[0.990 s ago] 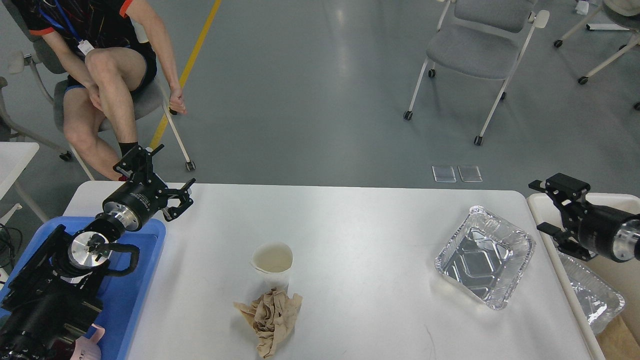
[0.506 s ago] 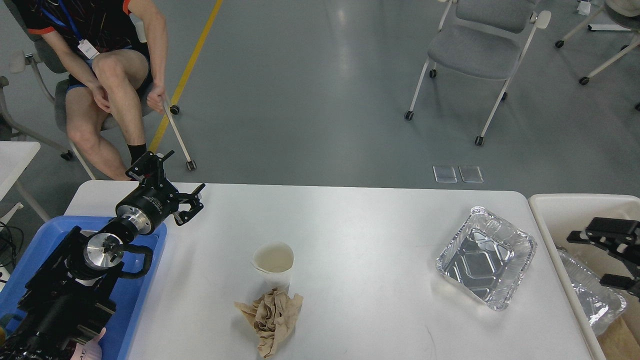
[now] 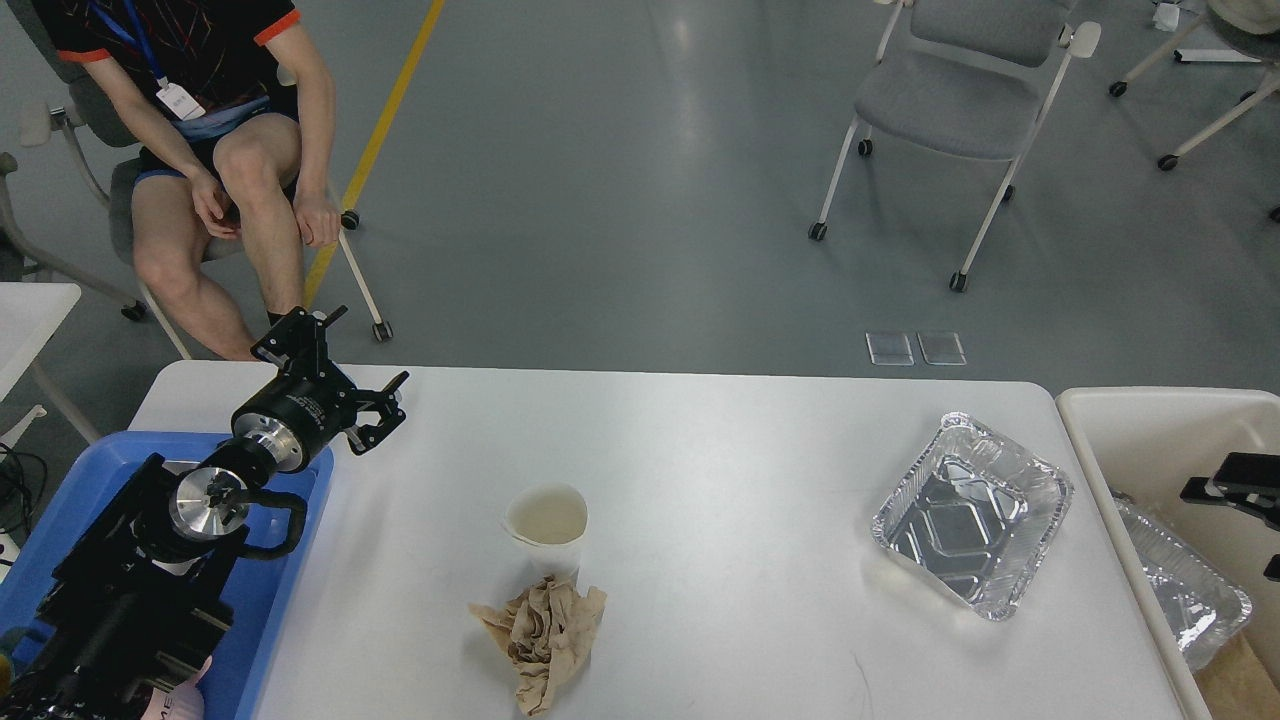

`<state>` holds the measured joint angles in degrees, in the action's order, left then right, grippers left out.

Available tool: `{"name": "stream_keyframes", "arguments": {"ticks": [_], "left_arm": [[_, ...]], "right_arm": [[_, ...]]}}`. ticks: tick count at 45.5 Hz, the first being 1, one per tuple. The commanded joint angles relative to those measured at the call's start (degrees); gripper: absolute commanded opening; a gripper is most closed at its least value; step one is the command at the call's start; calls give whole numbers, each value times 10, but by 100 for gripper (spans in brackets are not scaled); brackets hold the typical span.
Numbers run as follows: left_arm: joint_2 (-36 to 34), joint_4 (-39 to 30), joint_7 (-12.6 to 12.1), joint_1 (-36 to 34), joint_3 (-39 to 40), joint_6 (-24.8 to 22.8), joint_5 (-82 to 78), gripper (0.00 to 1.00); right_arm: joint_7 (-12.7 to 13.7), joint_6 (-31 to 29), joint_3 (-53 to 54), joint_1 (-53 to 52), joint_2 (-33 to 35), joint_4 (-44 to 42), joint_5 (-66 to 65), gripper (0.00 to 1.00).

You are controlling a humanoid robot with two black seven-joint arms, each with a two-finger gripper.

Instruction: Tidy desktop

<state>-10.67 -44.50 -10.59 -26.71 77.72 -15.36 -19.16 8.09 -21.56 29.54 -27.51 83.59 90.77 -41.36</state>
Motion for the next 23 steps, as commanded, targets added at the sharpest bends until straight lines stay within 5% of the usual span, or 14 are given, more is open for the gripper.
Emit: {"name": "stream_keyframes", "arguments": {"ticks": [1,15,23], "left_arm": [[0,0,0,3,0,1,0,97],[0,0,0,6,-3,16,-1,97],[0,0,0,5,-5,26,-3,97]], "right_arm": [[3,0,1,-2,-51,-31,-24,100],[22,1,-2,3,-137,-30,146,100],[31,57,-6,25,-213,-35,217,100]]}}
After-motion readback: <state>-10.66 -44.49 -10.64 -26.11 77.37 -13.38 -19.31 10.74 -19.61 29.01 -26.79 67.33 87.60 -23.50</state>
